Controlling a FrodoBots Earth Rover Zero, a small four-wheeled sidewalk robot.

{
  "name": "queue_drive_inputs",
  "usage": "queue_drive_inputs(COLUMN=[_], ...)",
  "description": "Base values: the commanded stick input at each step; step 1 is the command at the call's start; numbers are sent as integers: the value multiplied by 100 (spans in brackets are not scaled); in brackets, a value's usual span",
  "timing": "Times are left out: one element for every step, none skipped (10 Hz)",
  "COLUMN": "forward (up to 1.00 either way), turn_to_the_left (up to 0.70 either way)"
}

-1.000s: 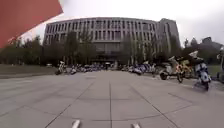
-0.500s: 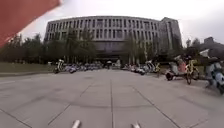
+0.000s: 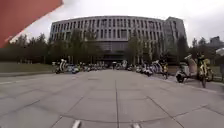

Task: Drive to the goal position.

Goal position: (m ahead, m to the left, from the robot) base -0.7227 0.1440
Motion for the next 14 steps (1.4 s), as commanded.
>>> queue_drive_inputs(forward=[85, 85, 85, 85, 85, 85, 85, 85, 85, 85, 85, 85, 85, 85], turn_to_the_left=[0, 0, 0, 0, 0, 0, 0, 0, 0, 0, 5, 3, 3, 6])
